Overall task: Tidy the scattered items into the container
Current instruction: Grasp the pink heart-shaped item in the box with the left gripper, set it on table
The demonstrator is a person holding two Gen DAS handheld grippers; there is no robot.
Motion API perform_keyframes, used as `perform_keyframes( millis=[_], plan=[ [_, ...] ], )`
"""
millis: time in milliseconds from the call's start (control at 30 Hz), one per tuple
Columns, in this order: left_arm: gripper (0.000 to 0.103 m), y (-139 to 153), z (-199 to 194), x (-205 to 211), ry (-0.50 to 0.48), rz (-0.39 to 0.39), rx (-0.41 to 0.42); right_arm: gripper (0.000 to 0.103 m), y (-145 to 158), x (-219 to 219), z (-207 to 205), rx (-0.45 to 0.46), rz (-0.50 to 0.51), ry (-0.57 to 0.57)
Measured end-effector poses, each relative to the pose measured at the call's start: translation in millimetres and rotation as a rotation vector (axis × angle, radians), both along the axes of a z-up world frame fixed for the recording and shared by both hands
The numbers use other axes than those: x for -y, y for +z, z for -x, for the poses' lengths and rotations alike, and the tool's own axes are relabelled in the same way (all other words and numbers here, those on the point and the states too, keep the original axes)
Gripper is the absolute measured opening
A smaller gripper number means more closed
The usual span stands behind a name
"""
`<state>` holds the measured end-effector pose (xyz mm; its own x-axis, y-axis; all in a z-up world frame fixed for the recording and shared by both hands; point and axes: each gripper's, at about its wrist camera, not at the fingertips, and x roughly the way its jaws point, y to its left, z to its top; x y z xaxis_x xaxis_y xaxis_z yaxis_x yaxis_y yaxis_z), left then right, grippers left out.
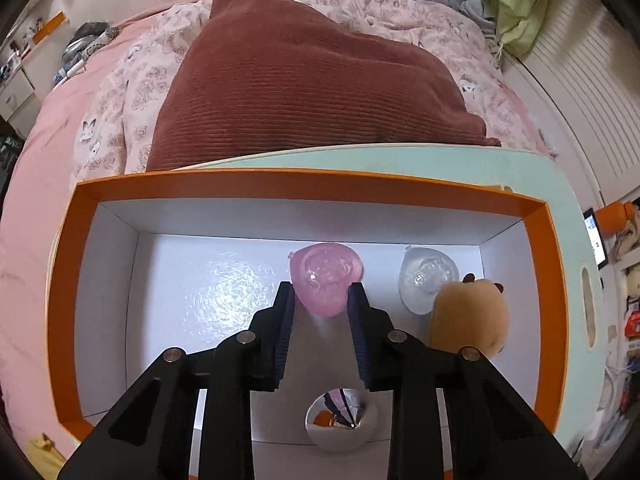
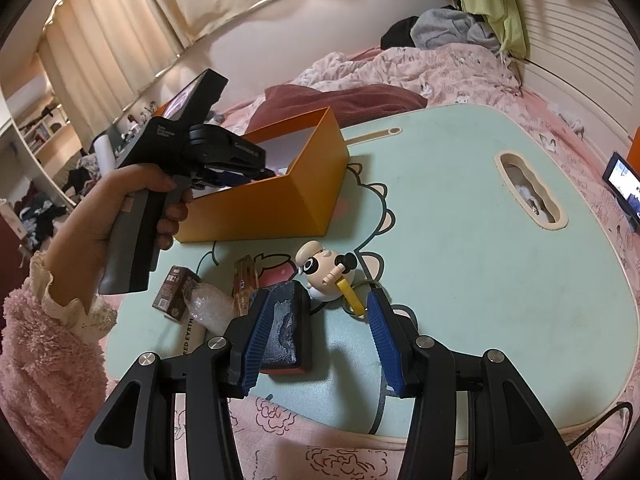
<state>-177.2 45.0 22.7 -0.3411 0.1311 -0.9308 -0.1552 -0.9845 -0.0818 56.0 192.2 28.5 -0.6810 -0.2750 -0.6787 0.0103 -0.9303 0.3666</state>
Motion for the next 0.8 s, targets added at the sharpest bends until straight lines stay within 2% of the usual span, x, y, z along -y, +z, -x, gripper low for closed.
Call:
perform_keyframes(
  millis=[133,200,267,333,400,467,533,633,767,800],
  plan=[
    [0.019,10,-2,3,-0.006,0.006,-0.04,0.048,0,1,1,0.002,0.002,0.0],
    [0.009,15,-3,5,-0.016,-0.005,-0.043,0.048,-1,1,1,0.003,0.001,0.0],
    [0.008,19,-3,5,-0.04,-0.005,-0.021,0.048,-1,2,1,0.001,0.001,-0.001],
    [0.014,19,0,5,-0.042,0.008,0.009,0.048,-1,3,1,0.001,0.0,-0.001],
    [0.044,21,4,7,-0.013,0.019,-0.004,0.048,-2,3,1,0.001,0.0,0.0],
    [0.064,20,9,9,0.011,0.021,-0.008,0.048,-2,3,2,0.001,-0.001,0.001],
    [0.066,19,12,14,0.042,0.006,-0.011,0.048,-2,3,2,0.0,0.0,-0.001],
    [0.066,9,16,18,0.061,-0.011,0.036,0.048,-2,3,2,0.002,0.002,0.0],
    [0.066,-4,16,17,0.046,0.021,0.059,0.048,-2,3,2,0.004,0.007,0.001],
    [0.06,-6,16,17,0.045,0.027,0.053,0.048,-2,2,2,0.005,0.008,0.001]
  ],
)
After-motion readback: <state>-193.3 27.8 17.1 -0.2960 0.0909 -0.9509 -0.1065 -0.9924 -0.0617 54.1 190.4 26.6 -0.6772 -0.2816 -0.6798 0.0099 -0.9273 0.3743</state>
